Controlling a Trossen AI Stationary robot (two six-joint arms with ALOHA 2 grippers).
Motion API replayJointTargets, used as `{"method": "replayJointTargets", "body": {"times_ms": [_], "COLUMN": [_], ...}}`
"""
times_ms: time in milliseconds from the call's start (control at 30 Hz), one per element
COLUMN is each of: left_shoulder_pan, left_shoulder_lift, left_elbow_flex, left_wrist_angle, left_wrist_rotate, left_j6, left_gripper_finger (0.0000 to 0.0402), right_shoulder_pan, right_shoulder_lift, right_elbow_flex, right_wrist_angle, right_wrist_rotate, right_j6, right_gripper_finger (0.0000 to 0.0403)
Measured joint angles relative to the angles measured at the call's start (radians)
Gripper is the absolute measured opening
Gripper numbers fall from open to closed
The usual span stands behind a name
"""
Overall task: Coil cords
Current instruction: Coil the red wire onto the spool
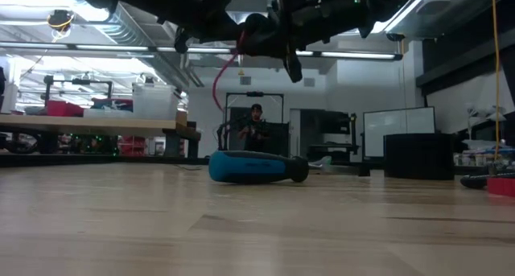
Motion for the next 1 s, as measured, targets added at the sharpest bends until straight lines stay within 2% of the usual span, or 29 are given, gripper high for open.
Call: {"method": "replayJointTargets", "body": {"times_ms": [333, 433, 800, 1000], "left_shoulder_pan": [0.0, 0.0, 0.001, 0.001], "left_shoulder_lift": [0.0, 0.0, -0.009, -0.018], "left_elbow_flex": [0.0, 0.0, 0.001, 0.001], "left_wrist_angle": [0.003, 0.003, 0.017, 0.016], "left_wrist_rotate": [0.0, 0.001, 0.003, -0.008], "left_j6": [0.015, 0.027, 0.075, 0.102], "left_gripper_finger": [0.0, 0.0, 0.0, 0.0], "right_shoulder_pan": [0.0, 0.0, 0.0, 0.0], "right_shoulder_lift": [0.002, 0.002, 0.004, 0.003], "right_elbow_flex": [0.0, 0.0, -0.002, -0.002], "right_wrist_angle": [-0.034, -0.036, -0.045, -0.112], "right_wrist_rotate": [0.094, 0.12, 0.111, 0.109], "right_j6": [-0.095, -0.108, -0.134, -0.134], "right_gripper_finger": [0.0006, 0.0023, 0.0115, 0.0135]}}
